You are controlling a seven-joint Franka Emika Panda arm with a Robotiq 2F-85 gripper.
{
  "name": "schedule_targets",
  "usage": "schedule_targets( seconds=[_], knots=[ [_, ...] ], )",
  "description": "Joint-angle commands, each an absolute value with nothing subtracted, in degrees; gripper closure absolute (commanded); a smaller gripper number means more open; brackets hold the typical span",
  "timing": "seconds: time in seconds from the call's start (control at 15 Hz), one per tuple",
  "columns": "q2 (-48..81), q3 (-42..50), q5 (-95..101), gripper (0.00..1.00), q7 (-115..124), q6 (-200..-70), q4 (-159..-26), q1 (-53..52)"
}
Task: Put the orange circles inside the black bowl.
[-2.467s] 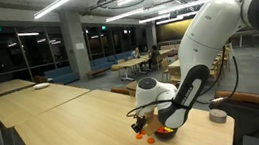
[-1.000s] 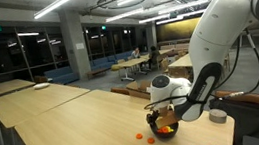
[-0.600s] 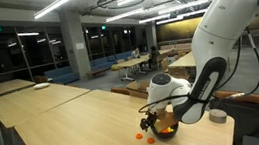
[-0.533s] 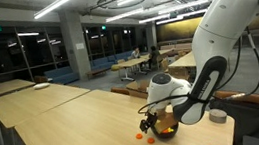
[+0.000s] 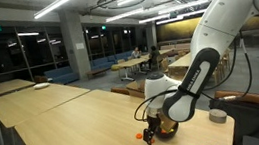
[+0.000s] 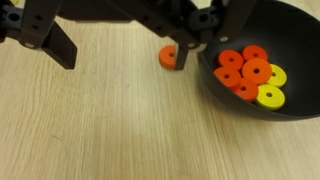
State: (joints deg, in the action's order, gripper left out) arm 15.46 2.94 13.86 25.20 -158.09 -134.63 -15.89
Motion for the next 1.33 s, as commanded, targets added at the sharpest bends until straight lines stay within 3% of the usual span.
schedule_targets(
  seconds=[0.0,0.47,1.27],
  knots=[
    [19.04,-4.34,9.89,0.0,9.94,-145.3,-124.08,-5.28],
    [27.62,-1.2,9.33,0.0,-4.15,-130.45,-104.43,-1.88],
    [44.24,-4.11,6.49,0.0,-11.8,-124.74,-82.84,-0.89]
  ],
)
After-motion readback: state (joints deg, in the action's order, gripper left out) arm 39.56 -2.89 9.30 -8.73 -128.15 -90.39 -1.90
